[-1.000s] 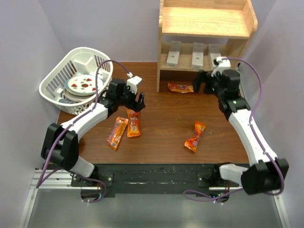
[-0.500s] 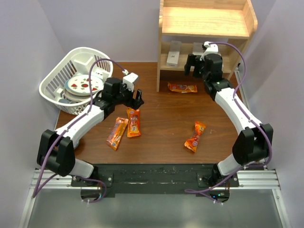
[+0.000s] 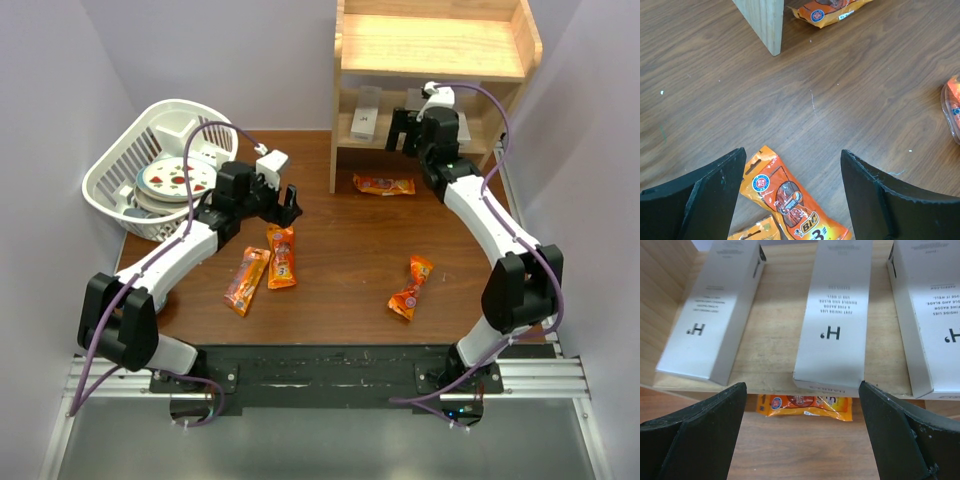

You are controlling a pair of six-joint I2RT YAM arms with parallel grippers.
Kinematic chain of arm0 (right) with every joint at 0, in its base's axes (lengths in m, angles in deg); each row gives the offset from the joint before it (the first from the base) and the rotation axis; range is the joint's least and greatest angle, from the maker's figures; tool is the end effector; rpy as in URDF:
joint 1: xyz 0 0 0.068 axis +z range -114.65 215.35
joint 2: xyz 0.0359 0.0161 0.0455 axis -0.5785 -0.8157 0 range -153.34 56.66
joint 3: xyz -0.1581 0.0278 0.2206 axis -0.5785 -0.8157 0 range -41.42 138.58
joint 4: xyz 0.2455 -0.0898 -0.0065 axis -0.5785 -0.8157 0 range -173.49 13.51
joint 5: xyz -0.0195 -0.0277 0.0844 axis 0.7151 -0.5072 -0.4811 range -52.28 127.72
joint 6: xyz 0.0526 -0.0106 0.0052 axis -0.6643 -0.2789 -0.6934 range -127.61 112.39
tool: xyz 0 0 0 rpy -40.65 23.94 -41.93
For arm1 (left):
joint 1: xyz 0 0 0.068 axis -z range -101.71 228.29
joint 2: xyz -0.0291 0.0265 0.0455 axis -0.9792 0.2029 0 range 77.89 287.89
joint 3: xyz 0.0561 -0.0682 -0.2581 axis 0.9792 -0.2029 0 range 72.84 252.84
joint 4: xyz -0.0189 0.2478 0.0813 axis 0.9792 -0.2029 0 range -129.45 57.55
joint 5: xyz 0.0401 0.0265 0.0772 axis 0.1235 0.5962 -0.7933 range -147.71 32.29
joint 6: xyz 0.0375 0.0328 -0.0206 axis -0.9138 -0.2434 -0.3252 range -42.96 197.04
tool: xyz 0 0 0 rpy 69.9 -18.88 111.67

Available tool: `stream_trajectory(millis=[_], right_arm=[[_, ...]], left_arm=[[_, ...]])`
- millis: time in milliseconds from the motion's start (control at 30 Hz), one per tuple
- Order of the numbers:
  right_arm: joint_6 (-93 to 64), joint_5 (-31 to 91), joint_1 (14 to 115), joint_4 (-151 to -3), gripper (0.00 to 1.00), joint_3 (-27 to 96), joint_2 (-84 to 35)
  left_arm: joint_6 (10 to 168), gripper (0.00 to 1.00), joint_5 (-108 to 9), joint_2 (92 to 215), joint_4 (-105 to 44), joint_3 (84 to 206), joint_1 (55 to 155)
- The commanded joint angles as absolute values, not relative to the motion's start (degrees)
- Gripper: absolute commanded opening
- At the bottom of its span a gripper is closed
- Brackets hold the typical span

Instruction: Place and organize the shaving razors onto the shelf

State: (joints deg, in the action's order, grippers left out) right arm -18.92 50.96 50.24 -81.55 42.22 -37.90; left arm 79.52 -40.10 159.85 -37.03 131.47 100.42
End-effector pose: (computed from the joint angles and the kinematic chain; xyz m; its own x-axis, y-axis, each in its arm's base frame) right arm 0.3862 0.0943 0.3593 -0.2683 0.1261 -0.9550 0.0154 0.9918 0.1266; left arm 0.2991 -0.1332 0.2824 -0.4594 0.1422 -0.8768 0.5874 0.7891 -0.1798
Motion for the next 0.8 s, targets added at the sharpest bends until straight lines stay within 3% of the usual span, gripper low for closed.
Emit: stream_trajectory(millis=[0, 500, 767], right_arm=[[-18.8, 54.1, 50.4, -79.5, 0.99, 44.9, -39.1], [-16.3, 58.4, 50.3, -77.6, 0.94, 43.3, -39.2], [-18.1, 55.2, 50.2, -77.6, 0.79, 42.7, -40.8]], left_arm=[[80.5, 0.82, -39.3, 160.1, -34.4, 134.5, 99.7], [82.2, 0.82, -37.8, 161.8, -33.3, 134.9, 99.2], [82.2, 0.82, -37.4, 162.5, -33.3, 135.4, 99.2]])
